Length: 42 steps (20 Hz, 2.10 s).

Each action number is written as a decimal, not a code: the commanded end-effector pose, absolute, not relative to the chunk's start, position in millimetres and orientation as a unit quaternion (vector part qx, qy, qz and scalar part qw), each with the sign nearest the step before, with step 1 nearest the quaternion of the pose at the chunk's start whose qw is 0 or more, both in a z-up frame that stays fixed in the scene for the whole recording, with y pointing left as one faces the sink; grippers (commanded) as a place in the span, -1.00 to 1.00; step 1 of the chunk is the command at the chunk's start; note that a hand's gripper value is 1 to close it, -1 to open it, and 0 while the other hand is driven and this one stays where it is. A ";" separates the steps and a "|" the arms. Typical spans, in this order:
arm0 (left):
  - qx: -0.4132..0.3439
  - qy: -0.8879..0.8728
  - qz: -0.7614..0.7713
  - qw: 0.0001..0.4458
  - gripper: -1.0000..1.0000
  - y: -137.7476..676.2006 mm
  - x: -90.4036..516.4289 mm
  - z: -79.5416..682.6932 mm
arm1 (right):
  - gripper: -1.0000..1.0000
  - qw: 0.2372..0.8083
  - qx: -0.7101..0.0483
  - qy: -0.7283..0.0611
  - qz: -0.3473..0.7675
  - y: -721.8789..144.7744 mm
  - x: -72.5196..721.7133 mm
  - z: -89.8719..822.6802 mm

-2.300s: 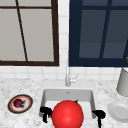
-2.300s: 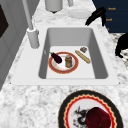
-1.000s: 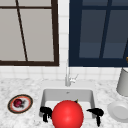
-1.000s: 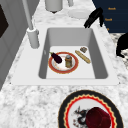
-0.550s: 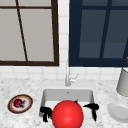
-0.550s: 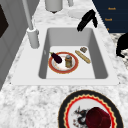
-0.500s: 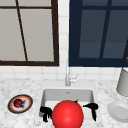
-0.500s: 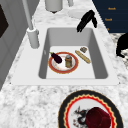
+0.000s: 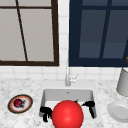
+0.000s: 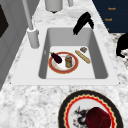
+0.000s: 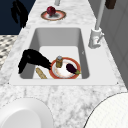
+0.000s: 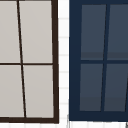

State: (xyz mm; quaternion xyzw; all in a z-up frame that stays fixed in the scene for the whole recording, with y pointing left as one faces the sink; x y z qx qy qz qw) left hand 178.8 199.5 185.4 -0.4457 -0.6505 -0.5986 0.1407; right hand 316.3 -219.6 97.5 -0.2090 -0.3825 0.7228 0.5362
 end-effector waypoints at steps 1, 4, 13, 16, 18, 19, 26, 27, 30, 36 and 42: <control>-0.446 -0.651 -0.599 0.141 0.00 199.5 178.8 185.4 | -1.00 0.505 -0.275 -0.387 0.721 -208.4 332.2 95.1; -0.446 -0.651 -0.599 0.141 0.00 199.5 178.8 185.4 | -1.00 0.502 -0.284 -0.394 0.716 -200.9 341.0 88.2; -0.446 -0.651 -0.599 0.141 0.00 199.5 178.8 185.4 | -1.00 0.447 -0.335 -0.439 0.704 -188.0 378.2 65.5; -0.446 -0.651 -0.599 0.141 0.00 199.5 178.8 185.4 | -1.00 0.435 -0.335 -0.424 0.720 -180.8 392.6 60.0; -0.446 -0.651 -0.599 0.141 0.00 199.5 178.8 185.4 | -1.00 0.445 -0.320 -0.414 0.727 -175.0 402.4 53.5; -0.446 -0.651 -0.599 0.141 0.00 199.5 178.8 185.4 | -1.00 0.459 -0.306 -0.408 0.728 -172.5 408.8 46.6; -0.446 -0.651 -0.599 0.141 0.00 199.5 178.8 185.4 | -1.00 0.454 -0.274 -0.428 0.732 -161.9 443.2 15.2; -0.446 -0.651 -0.599 0.141 0.00 199.5 178.8 185.4 | -1.00 0.451 -0.273 -0.431 0.733 -160.5 449.0 9.1; -0.446 -0.651 -0.599 0.141 0.00 199.5 178.8 185.4 | -1.00 0.443 -0.271 -0.435 0.735 -153.4 464.7 -7.6; -0.446 -0.651 -0.599 0.141 0.00 199.5 178.8 185.4 | -1.00 0.440 -0.288 -0.415 0.742 -121.7 468.1 -30.0; -0.446 -0.651 -0.599 0.141 0.00 199.5 178.8 185.4 | -1.00 0.440 -0.285 -0.419 0.742 -110.6 488.9 -56.3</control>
